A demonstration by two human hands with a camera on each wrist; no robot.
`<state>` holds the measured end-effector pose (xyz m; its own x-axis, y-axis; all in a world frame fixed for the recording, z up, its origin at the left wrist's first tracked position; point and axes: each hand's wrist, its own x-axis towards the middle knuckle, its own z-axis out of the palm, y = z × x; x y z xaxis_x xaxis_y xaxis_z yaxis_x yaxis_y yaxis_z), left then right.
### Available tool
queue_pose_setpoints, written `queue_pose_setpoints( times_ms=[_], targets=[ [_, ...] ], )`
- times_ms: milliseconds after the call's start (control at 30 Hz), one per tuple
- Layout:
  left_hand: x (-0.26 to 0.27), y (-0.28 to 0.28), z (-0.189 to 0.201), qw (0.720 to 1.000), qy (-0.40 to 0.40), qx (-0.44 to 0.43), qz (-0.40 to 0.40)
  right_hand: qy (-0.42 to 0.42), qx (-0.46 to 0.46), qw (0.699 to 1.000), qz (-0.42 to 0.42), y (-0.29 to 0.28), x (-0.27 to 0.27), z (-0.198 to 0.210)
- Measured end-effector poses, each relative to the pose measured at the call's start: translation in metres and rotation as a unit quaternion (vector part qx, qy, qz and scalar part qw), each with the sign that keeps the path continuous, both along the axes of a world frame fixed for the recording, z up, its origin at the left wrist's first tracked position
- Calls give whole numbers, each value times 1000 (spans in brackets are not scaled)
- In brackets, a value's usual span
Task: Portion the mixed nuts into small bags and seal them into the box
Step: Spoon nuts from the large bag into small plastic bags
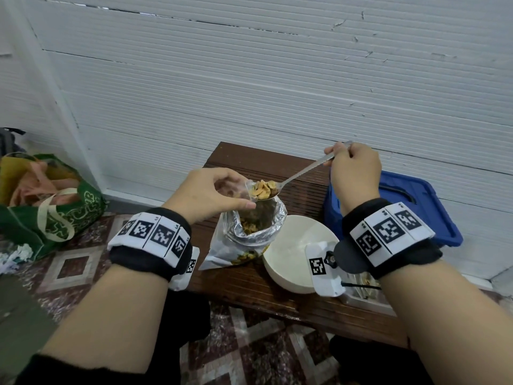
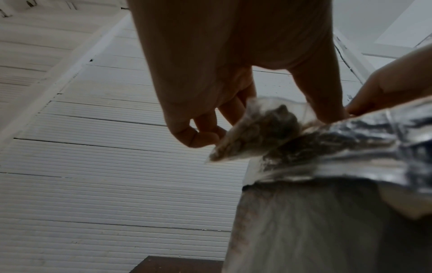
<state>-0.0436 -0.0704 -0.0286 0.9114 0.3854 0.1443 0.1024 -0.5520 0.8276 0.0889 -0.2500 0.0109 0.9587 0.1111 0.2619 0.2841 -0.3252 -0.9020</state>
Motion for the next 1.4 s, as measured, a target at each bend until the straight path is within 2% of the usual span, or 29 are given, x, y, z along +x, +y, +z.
queue_pose_setpoints(
  times_ms=[600,733,900,1000,1133,1267,1400],
  targets=[
    [5,-2,-5,1000,-10,25,9,-18,17,998,55,14,-9,-1],
    [6,-6,-4,999,-25,22,19,-74,54,991,100,14,-19,3],
    [7,-5,-3,999,-36,-6,40,-147,121,967,167,11,-28,9],
    [7,-1,-2,996,-48,-14,72,-178,154,961,147,7,-27,11],
    [5,5,-2,992,-70,-34,103,-168,203,963,55,-3,-20,10],
    [3,10,-3,986,-94,-52,128,-130,144,981,-2,-9,-18,-1],
    [1,7,1,981,-117,-58,142,-107,22,993,34,-10,-30,-23]
  ],
)
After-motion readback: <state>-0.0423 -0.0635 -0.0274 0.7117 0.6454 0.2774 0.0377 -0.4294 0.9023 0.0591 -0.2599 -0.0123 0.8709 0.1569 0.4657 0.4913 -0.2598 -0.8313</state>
